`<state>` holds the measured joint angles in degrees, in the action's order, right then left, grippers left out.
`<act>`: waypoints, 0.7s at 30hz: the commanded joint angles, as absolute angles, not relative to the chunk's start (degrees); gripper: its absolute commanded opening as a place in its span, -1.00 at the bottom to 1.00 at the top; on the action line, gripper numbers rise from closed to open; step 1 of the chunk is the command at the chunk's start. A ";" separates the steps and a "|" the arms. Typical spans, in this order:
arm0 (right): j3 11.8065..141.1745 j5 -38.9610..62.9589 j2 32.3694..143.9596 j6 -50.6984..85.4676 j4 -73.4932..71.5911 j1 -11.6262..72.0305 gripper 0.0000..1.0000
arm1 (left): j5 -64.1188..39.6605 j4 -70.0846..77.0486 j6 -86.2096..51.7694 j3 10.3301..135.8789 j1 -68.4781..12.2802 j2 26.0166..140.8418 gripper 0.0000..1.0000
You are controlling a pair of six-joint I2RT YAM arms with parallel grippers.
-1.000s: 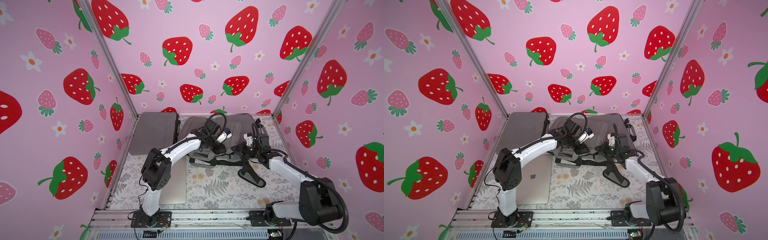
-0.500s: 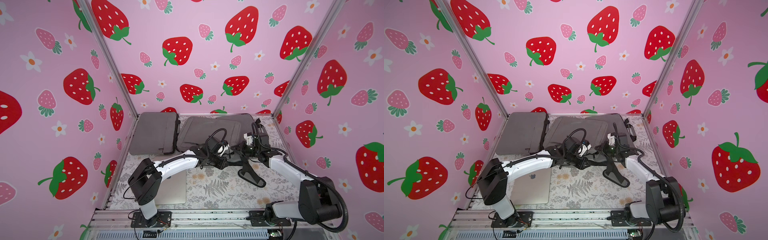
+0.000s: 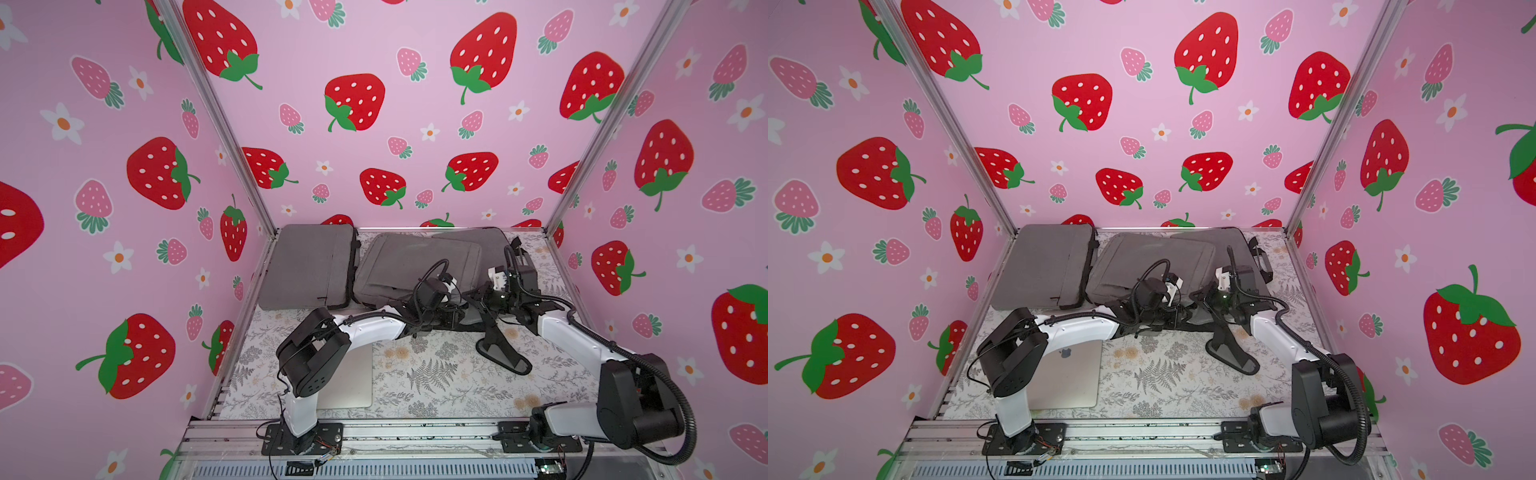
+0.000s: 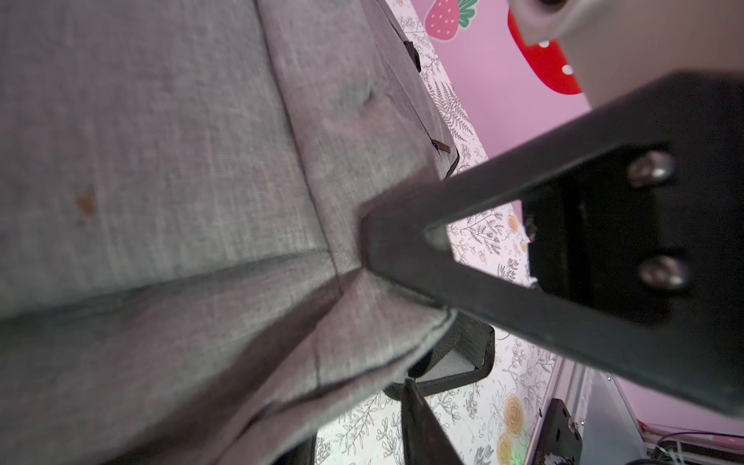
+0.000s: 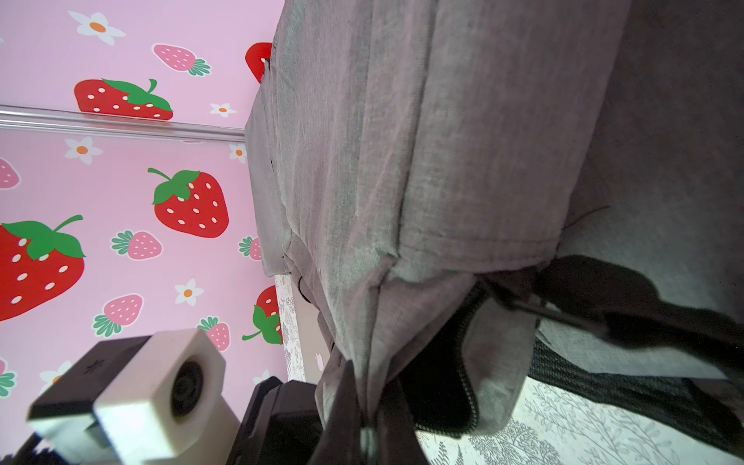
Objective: Open the zippered laptop bag and take out the laptop
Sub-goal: Unzip the zipper on the zippered laptop bag.
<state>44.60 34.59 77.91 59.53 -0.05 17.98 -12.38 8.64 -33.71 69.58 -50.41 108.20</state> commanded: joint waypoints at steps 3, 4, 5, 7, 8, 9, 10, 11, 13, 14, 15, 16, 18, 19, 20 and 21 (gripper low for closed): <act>43.54 36.53 75.73 62.84 -6.48 17.93 -1.00 | -10.91 11.72 -34.89 73.30 -50.46 111.01 -0.31; 43.34 36.64 75.70 63.17 -6.81 17.89 -1.00 | -10.43 11.69 -34.88 73.55 -50.48 111.46 -0.32; 43.20 36.65 75.69 63.13 -6.77 17.93 -1.00 | -9.58 12.02 -35.14 73.41 -50.45 111.68 -0.34; 42.98 36.60 75.51 63.19 -6.68 17.93 -1.00 | -8.84 12.90 -35.24 73.13 -50.08 111.83 -0.44; 42.85 36.50 75.50 63.12 -6.62 17.93 -1.00 | -8.79 13.35 -35.33 73.12 -49.93 111.80 -0.52; 42.72 36.57 75.50 63.11 -6.68 17.93 -1.00 | -8.87 13.81 -35.21 73.05 -49.75 111.80 -0.61; 42.48 36.55 75.50 63.04 -6.68 17.84 -1.00 | -8.62 14.05 -35.07 73.04 -49.75 111.63 -0.70; 42.30 36.46 75.50 62.95 -6.68 17.76 -1.00 | -8.66 13.99 -34.75 73.12 -49.67 111.47 -0.79; 41.93 36.45 75.45 62.72 -6.63 17.58 -1.00 | -8.83 13.80 -34.56 72.82 -49.66 111.19 -0.91; 41.92 36.40 75.43 62.58 -6.43 17.50 -1.00 | -9.01 13.97 -34.54 72.56 -49.67 111.03 -0.98; 41.84 36.39 75.43 62.43 -6.42 17.36 -1.00 | -9.30 13.92 -34.46 72.27 -49.73 110.66 -1.00; 41.84 36.38 75.47 62.32 -6.35 17.19 -1.00 | -9.43 13.75 -34.33 71.77 -49.74 110.15 -1.00; 41.92 35.70 75.16 61.81 -5.64 16.82 -1.00 | -9.55 12.28 -33.12 71.16 -49.88 108.91 -1.00; 41.77 35.36 75.02 61.72 -5.54 16.43 -1.00 | -9.40 10.94 -32.06 70.60 -50.19 107.93 -1.00; 41.73 35.10 74.85 61.62 -5.41 15.99 -1.00 | -9.00 9.15 -31.18 70.10 -50.40 106.92 -1.00; 41.51 34.63 74.73 61.46 -5.20 15.51 -1.00 | -8.77 7.48 -30.39 69.29 -50.62 105.97 -1.00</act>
